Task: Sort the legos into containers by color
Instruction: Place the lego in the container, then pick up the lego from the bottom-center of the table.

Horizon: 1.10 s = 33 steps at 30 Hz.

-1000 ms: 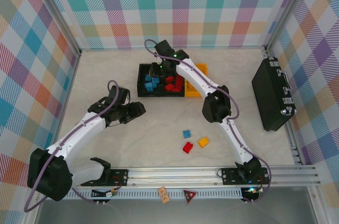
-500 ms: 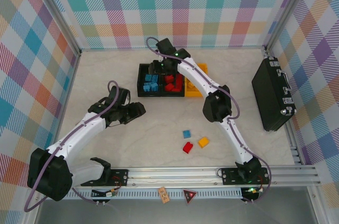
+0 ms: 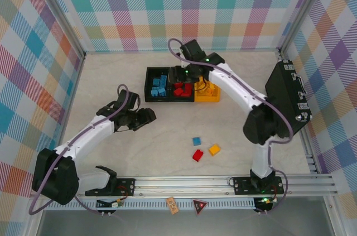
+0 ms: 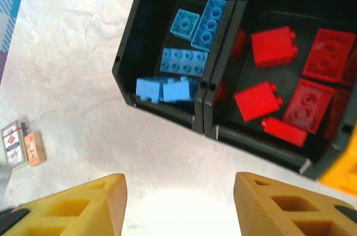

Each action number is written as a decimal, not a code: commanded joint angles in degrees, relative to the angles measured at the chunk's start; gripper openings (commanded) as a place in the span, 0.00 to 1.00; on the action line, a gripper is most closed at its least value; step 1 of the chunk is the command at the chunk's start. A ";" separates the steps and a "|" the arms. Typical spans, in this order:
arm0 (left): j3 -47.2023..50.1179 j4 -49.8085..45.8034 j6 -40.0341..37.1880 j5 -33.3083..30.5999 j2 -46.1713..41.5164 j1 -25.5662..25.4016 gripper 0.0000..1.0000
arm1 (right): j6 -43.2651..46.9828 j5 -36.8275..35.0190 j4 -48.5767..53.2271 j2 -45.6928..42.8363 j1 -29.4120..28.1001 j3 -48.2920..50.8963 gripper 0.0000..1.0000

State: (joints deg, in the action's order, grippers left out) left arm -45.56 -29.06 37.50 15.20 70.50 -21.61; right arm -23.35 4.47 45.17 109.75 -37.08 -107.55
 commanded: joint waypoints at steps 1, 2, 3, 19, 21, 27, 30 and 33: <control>-1.24 1.67 -2.31 3.44 1.30 -0.34 0.57 | 0.27 -1.02 -1.42 -4.17 -0.01 8.22 0.54; -1.16 1.67 -2.79 4.05 1.48 -0.48 0.57 | 0.24 -1.18 -1.40 -5.63 -0.05 10.40 0.54; -0.89 1.65 -3.08 4.74 1.58 -0.62 0.57 | 0.17 -1.44 -1.02 -6.88 -0.01 12.45 0.55; 7.13 5.08 -2.30 9.56 -0.37 -4.87 0.58 | -5.73 -4.15 3.57 -14.79 -4.71 35.12 0.59; 8.04 5.00 -1.66 8.75 -0.94 -5.28 0.58 | -6.90 -3.77 3.07 -14.42 -6.23 37.09 0.59; 9.91 4.39 -0.84 7.54 -2.06 -6.01 0.58 | -8.72 -2.76 1.95 -12.21 -9.15 40.84 0.59; 10.70 4.36 -0.58 7.12 -2.35 -6.17 0.58 | -9.59 -1.87 0.58 -11.38 -9.49 42.45 0.59; 11.04 4.68 -0.30 6.99 -2.20 -6.20 0.58 | -10.08 -0.98 -0.45 -9.85 -10.17 43.12 0.59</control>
State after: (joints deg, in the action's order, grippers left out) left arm -35.57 -24.86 36.42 22.85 69.04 -27.27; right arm -31.55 2.02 45.80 98.28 -46.59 -65.28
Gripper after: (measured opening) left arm 0.578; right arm 0.588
